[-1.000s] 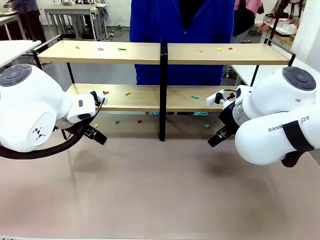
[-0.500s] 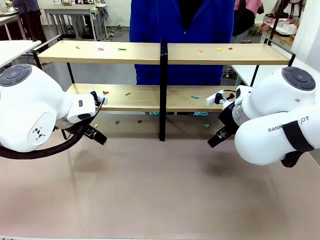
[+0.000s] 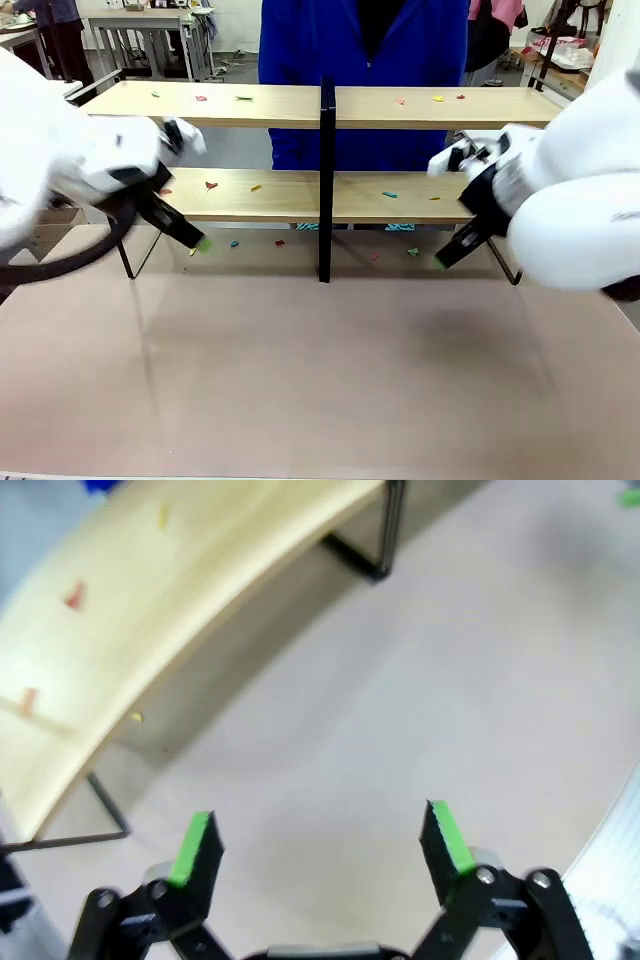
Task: Clean the shelves.
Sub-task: Pick up the Duster when the human hands it over.
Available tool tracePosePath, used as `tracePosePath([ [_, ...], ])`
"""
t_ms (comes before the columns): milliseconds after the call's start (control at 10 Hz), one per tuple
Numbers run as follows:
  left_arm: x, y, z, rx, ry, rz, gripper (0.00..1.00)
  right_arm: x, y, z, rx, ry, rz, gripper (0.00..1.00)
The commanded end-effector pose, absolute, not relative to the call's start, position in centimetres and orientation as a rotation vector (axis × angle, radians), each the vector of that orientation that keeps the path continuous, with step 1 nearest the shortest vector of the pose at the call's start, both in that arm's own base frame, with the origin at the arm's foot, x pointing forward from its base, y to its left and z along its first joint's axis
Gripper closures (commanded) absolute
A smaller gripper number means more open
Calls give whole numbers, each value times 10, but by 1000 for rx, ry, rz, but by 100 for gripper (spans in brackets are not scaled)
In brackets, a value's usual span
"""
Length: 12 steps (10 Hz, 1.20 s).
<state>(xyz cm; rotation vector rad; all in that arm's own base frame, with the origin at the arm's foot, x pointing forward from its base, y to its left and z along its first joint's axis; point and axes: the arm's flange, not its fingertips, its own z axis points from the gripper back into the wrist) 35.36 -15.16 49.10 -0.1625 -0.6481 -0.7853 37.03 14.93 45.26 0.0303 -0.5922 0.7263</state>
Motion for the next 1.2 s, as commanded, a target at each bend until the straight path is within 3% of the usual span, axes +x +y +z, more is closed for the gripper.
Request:
tracePosePath([
  [0,230,-78,489,-257,-718,-879,0,301,92,482,93,-624,803,0],
  [100,206,-63,499,-341,-803,-955,0,286,79,498,79,-671,820,0],
  [200,199,-54,507,-357,-885,-886,0,272,76,510,-2,-765,778,0],
  [300,303,-115,566,-244,-745,-887,0,341,112,513,61,-640,775,0],
  [400,303,-115,566,-244,-745,-887,0,324,97,541,48,-696,778,0],
  [500,268,-84,602,-295,-827,-903,0,331,103,541,132,-684,766,0],
  [600,271,-68,611,-391,-831,-893,0,329,83,554,255,-678,731,0],
  [800,256,-6,616,-426,-929,-772,0,317,36,580,302,-709,666,0],
  [1100,218,35,621,-508,-1243,-738,0,291,-6,602,357,-834,658,0],
])
